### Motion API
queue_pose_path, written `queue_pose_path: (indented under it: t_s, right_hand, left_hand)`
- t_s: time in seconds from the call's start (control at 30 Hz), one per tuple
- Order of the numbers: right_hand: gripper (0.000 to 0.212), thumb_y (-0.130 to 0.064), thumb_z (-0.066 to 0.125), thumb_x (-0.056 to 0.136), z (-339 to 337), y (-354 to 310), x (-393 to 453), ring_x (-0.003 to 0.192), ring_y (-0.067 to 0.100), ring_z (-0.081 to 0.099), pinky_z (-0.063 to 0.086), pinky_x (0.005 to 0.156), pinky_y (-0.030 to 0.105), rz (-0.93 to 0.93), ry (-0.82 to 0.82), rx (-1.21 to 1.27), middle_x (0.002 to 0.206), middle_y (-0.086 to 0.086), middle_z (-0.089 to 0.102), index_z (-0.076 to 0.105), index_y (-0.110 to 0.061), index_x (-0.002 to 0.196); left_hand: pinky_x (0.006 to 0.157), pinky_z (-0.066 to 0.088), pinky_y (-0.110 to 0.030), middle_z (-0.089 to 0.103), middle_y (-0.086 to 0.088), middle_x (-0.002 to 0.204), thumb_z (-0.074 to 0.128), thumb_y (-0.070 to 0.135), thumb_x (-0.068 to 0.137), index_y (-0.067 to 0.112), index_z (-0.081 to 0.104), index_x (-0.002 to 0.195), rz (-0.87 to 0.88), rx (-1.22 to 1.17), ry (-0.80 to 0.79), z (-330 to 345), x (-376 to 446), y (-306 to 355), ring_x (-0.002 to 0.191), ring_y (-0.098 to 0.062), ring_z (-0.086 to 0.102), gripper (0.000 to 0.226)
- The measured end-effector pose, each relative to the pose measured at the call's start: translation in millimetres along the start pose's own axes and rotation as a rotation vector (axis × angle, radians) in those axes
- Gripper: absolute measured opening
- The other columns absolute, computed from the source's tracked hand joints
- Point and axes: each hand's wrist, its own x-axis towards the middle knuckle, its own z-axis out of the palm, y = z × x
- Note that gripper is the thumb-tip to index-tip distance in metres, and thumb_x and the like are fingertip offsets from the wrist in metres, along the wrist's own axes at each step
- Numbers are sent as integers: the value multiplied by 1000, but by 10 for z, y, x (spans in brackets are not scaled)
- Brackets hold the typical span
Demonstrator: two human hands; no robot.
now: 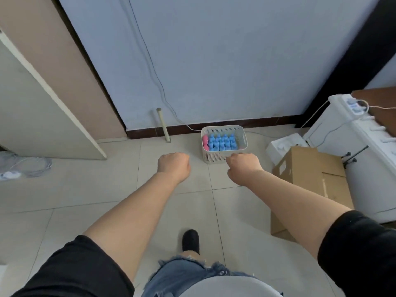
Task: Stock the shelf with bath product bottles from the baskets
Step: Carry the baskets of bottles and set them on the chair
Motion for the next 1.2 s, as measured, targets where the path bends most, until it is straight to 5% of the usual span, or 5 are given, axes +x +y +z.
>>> queue_pose_path:
  t_s: [0.53, 0.7, 1.07, 1.2]
  right_hand:
    - [14, -14, 42, 89, -125, 1413, 2530, 78, 18, 49, 39, 68, 27, 104, -85, 38, 96, 0, 62, 56, -17, 90]
    - [17, -18, 46, 90, -53, 2072, 3342, 93, 20, 58, 39, 71, 28, 14, -136, 64, 101, 0, 62, 58, -17, 101]
    - [21, -15, 44, 88, 570, 3001, 4781, 89, 21, 58, 40, 65, 29, 98, -289, 241, 97, 0, 59, 58, -18, 104]
    - [20, -19, 46, 89, 1050, 3185, 5182, 92, 23, 57, 35, 75, 29, 155, -336, 314, 101, 2, 62, 58, -17, 104]
  left_hand:
    - [77, 42, -29, 65, -3, 107, 38, 22, 95, 22, 62, 107, -2, 41, -158, -174, 2949, -71, 101, -27, 59, 27]
    - [74, 39, -27, 64, -2, 109, 39, 22, 94, 24, 62, 105, -90, -12, -217, -141, 3849, 221, 100, -27, 60, 25]
    - [69, 39, -26, 63, 1, 105, 41, 22, 91, 24, 62, 102, -283, -171, -350, 358, 5298, 418, 96, -24, 59, 23]
    - [71, 42, -27, 63, 1, 106, 43, 20, 91, 23, 63, 102, -348, -237, -396, 834, 5694, 373, 96, -25, 58, 23]
